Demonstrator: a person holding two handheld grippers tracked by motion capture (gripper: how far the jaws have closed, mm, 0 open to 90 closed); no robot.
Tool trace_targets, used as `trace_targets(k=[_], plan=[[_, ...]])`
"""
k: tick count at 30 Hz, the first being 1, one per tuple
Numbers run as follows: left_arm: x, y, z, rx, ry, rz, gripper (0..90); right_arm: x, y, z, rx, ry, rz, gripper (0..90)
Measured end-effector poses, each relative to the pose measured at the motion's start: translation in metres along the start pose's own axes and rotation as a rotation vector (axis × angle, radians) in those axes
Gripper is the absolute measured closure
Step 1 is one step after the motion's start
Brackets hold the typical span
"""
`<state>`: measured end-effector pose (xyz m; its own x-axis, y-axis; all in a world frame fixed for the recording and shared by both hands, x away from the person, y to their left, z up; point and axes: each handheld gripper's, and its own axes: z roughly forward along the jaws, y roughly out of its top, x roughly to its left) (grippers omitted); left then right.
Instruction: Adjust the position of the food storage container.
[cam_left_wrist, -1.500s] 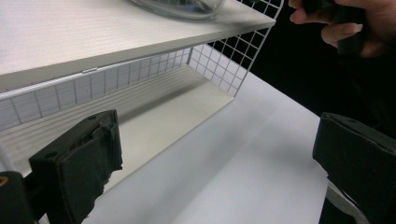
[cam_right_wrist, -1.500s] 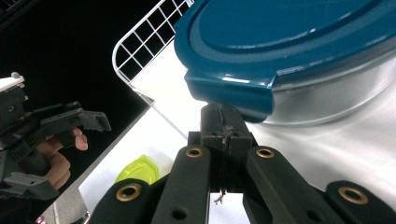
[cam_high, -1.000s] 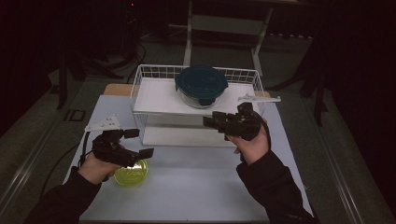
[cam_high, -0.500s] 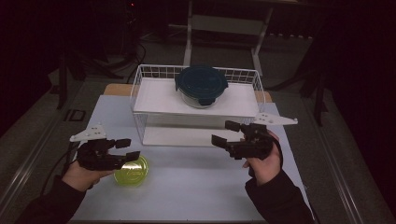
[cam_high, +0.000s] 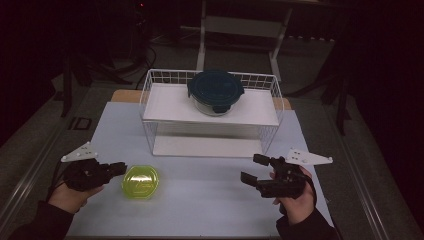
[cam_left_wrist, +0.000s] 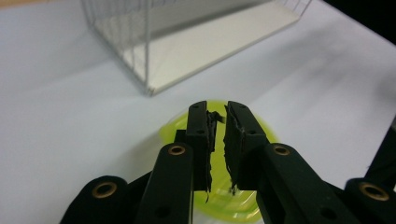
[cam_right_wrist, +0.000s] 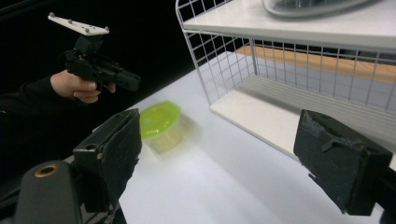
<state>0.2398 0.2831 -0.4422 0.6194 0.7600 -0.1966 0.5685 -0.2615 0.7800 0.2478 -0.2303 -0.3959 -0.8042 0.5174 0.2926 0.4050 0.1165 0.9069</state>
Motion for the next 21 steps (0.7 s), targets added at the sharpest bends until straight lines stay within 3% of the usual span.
trace_targets(k=[8,13,16,21], plan=[[0.024,-0.02,0.004,0.061,0.07,-0.052,87.4,0.003,-0.01,-0.008,-0.006,0.004,0.0,14.8],[0.032,-0.036,0.013,0.136,0.092,-0.059,88.2,0.001,-0.014,-0.011,-0.008,0.001,0.013,14.8],[0.03,-0.044,0.02,0.174,0.085,-0.043,88.3,0.0,-0.014,-0.013,-0.01,-0.003,0.016,14.8],[0.024,-0.057,0.035,0.229,0.035,-0.032,88.4,-0.003,-0.017,-0.016,-0.005,-0.011,0.029,14.8]])
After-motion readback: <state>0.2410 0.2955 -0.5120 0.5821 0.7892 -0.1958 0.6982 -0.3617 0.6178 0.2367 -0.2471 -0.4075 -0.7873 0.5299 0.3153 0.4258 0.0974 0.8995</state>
